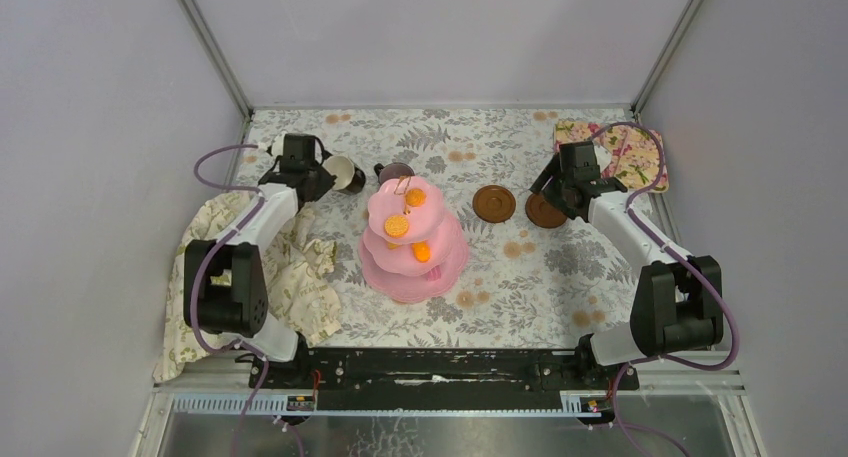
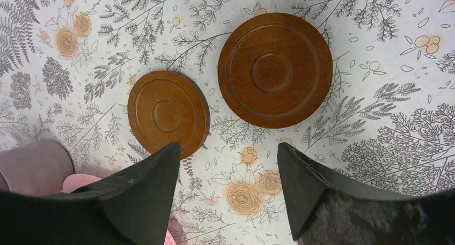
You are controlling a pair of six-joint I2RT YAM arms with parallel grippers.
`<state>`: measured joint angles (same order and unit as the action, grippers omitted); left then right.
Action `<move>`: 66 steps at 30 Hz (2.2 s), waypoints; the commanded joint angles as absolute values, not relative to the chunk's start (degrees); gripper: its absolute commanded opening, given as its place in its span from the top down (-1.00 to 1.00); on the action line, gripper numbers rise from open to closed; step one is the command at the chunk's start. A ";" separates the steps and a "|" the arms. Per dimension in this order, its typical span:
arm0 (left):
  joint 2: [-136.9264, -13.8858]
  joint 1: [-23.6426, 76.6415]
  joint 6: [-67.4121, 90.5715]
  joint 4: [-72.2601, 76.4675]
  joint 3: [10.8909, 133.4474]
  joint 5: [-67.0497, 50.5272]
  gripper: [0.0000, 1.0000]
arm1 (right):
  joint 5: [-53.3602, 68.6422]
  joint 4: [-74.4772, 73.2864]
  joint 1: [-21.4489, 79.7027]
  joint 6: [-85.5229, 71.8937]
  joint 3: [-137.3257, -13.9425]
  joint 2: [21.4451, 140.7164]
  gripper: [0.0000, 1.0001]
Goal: Serve the afternoon tea
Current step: Pick up the cup at the center of the board.
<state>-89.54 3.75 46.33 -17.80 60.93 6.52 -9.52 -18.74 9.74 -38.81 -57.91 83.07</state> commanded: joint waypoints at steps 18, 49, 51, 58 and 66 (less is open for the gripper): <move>-70.61 7.60 45.43 -10.38 69.58 14.22 1.00 | -12.68 -16.08 10.39 -39.93 -56.75 77.37 -0.47; -99.23 47.04 13.93 -15.42 110.02 15.33 1.00 | -17.39 -28.62 10.38 -34.94 -64.76 54.28 -0.47; -101.34 47.95 13.28 -17.01 112.41 15.86 1.00 | -17.93 -29.29 10.45 -34.55 -66.02 52.54 -0.47; -107.74 50.91 10.04 -22.41 120.86 18.82 1.00 | -16.17 -32.04 10.41 -34.01 -70.63 48.41 -0.45; -113.90 53.96 6.70 -27.14 127.33 20.27 1.00 | -11.09 -34.97 10.38 -33.18 -71.66 48.18 -0.44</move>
